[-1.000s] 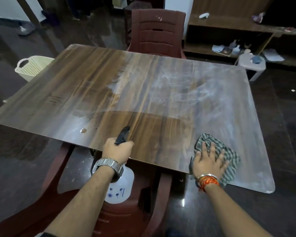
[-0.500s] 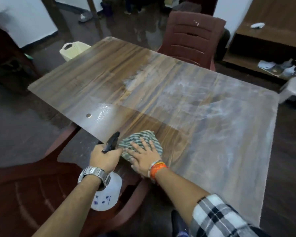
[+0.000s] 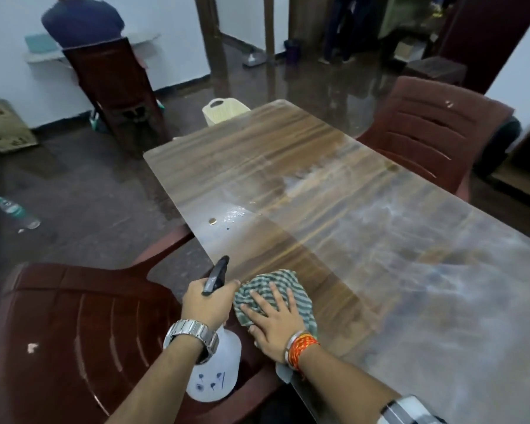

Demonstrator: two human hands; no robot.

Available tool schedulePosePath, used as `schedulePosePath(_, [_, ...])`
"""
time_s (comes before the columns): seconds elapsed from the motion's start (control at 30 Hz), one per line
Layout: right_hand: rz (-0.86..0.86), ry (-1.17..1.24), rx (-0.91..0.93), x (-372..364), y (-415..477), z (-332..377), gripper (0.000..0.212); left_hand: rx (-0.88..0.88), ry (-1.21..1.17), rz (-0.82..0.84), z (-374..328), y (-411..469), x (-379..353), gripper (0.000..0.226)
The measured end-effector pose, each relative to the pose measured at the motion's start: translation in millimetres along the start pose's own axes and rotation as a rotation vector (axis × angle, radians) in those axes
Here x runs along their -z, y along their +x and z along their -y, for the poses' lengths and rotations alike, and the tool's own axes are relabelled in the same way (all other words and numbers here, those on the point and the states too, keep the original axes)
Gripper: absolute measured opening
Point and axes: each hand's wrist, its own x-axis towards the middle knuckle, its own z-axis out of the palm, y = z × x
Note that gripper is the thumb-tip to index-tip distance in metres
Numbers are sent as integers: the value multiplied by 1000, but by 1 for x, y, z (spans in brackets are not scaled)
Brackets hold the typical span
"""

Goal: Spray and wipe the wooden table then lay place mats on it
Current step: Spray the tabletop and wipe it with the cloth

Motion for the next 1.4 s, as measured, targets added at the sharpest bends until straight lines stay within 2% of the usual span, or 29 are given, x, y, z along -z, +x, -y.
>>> schedulePosePath(0.13, [-28, 9, 239, 22, 77, 11, 50, 48, -107, -7, -11, 36, 2, 34])
schedulePosePath(0.3, [22, -34, 374, 46, 194, 12, 59, 65, -169, -35, -28, 94, 2, 22])
schedulePosePath(0.43, [2, -63, 357, 65, 279, -16, 53, 35, -169, -30, -47, 140, -9, 41])
schedulePosePath(0.53, [-107, 3, 185, 88, 327, -68, 49, 25, -148, -19, -63, 166, -26, 40])
schedulePosePath(0.63, [-177, -4, -40, 108, 354, -156, 49, -6, -111, 48, -86, 188, -49, 28])
schedulePosePath(0.73, [-260, 1, -359, 121, 336, -259, 49, -33, -99, 69, -104, 209, -71, 23])
schedulePosePath(0.83, [-258, 91, -711, 128, 290, -346, 51, -25, -154, 52, -113, 222, -79, 20])
schedulePosePath(0.9, [-242, 134, -872, 133, 271, -372, 53, -12, -172, 45, -109, 227, -76, 22])
schedulePosePath(1.0, [-237, 155, -951, 137, 272, -369, 55, -27, -156, 33, -99, 226, -68, 25])
schedulePosePath(1.07, [-194, 119, -848, 134, 278, -341, 55, -32, -147, 23, -93, 222, -65, 27])
schedulePosePath(1.1, [-166, 69, -723, 127, 278, -318, 56, -29, -140, 23, -90, 221, -64, 27])
schedulePosePath(1.2, [-133, -48, -149, 98, 256, -220, 63, -11, -116, 53, -91, 214, -69, 30])
schedulePosePath(1.3, [-58, -138, 427, 68, 194, -134, 60, -9, -112, 79, -97, 200, -79, 31])
schedulePosePath(1.33, [-2, -136, 539, 63, 172, -124, 60, -9, -101, 95, -99, 192, -82, 32])
schedulePosePath(1.4, [30, -104, 606, 62, 152, -143, 57, -6, -81, 136, -100, 176, -87, 35])
